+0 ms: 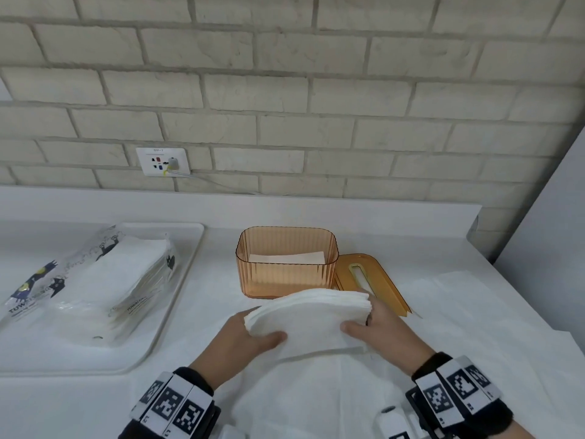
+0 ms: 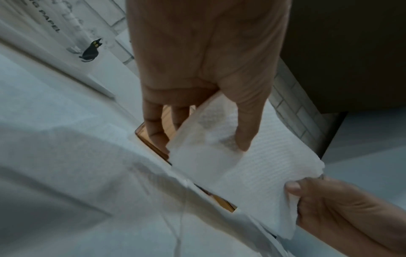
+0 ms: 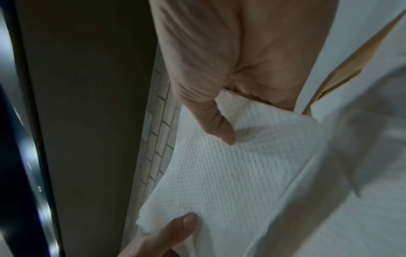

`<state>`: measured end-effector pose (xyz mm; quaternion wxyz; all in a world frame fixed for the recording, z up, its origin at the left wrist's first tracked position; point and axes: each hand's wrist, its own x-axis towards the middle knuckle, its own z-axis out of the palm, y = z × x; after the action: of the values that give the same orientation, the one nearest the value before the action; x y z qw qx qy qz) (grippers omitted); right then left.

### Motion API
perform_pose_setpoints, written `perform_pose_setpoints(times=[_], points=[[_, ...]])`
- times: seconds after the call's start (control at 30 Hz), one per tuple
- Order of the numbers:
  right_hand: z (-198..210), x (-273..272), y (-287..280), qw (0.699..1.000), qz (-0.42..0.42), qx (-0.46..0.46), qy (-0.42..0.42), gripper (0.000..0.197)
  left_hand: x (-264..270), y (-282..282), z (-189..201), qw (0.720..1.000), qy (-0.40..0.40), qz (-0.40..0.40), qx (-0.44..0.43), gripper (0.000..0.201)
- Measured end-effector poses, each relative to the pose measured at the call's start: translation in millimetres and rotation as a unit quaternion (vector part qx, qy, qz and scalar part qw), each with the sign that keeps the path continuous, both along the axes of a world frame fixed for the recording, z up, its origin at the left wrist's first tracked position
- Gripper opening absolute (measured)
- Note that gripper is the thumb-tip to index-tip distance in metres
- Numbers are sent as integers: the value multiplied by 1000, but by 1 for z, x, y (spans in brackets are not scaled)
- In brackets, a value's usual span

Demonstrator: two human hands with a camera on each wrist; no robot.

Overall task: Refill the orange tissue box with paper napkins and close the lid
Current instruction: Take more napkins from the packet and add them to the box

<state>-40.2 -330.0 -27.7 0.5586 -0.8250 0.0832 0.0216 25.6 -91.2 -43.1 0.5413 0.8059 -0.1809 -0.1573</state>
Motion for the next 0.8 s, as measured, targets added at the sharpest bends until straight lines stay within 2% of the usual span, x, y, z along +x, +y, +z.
perform_pose_setpoints(times=[0.1,0.17,0.33,0.4,0.6,0.67,0.73,0.8], points=[[-2,-3,-2,999,15,-18,24,41,3,4,-5,999,1,-38,23,46],[-6,-5,-2,999,24,-28,35,42,3,5,-9,997,0,-61,40,51],[-8,-3,-4,999,24,-21,33,38,3,3,-9,998,-33,-42,40,17],[-5,-1,-5,999,26,-12,23,36,2,2,-7,999,-42,-17,14,14],[28,10,-16,999,27,17,4,34,2,9,2,993,9,71,-93,13],[47,15,-24,998,25,63,5,33,4,18,4,990,10,100,-102,16],[68,25,-31,991,-1,134,-1,31,2,27,4,992,1,112,-66,18],[87,43,-35,982,-30,184,-7,32,-3,32,-3,995,-45,75,44,26]])
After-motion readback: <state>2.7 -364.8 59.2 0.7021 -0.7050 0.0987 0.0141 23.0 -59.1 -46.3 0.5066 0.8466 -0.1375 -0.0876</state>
